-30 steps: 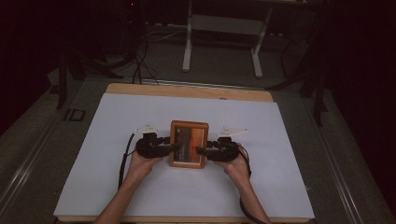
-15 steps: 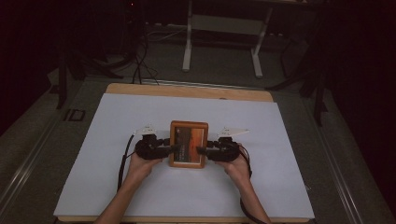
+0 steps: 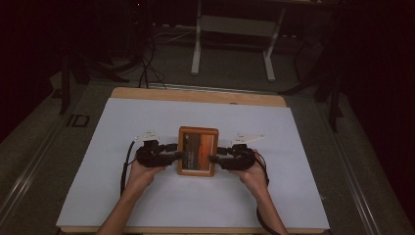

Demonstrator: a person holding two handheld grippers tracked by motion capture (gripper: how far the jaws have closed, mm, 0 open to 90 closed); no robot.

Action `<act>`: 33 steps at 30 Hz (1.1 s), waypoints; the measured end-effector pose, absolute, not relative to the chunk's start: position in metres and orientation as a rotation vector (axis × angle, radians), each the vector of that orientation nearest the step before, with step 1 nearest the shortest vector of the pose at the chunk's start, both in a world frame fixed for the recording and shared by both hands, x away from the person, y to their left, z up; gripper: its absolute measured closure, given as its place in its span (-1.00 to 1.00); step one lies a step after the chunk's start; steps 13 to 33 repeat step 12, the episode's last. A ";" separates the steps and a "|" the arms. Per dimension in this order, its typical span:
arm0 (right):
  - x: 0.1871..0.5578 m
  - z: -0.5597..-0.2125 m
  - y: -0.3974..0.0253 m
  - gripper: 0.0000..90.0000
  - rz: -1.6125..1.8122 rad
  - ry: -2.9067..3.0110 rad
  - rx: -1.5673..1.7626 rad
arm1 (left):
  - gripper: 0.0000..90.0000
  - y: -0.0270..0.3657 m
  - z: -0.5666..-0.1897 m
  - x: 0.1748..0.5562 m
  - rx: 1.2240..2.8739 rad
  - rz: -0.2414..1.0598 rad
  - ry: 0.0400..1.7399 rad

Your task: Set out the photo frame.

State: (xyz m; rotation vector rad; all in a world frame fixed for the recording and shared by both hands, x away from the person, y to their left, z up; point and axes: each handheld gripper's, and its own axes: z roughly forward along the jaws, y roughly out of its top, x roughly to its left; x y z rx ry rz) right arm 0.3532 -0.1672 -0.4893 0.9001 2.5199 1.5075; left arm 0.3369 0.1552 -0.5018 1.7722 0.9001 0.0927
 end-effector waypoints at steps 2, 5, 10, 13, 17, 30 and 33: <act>0.353 -0.487 -0.170 0.08 1.497 2.540 0.892 | -0.03 0.158 -0.500 0.336 1.781 0.109 0.910; 0.353 -0.486 -0.174 0.07 1.495 2.549 0.886 | -0.04 0.164 -0.500 0.335 1.798 0.131 0.920; 0.352 -0.480 -0.194 0.06 1.487 2.561 0.896 | -0.07 0.174 -0.500 0.333 1.860 0.191 0.968; 0.352 -0.479 -0.199 0.05 1.481 2.562 0.898 | -0.08 0.177 -0.502 0.331 1.922 0.261 1.007; 0.352 -0.479 -0.199 0.05 1.481 2.562 0.898 | -0.08 0.177 -0.502 0.331 1.922 0.261 1.007; 0.352 -0.479 -0.199 0.05 1.481 2.562 0.898 | -0.08 0.177 -0.502 0.331 1.922 0.261 1.007; 0.352 -0.479 -0.199 0.05 1.481 2.562 0.898 | -0.08 0.177 -0.502 0.331 1.922 0.261 1.007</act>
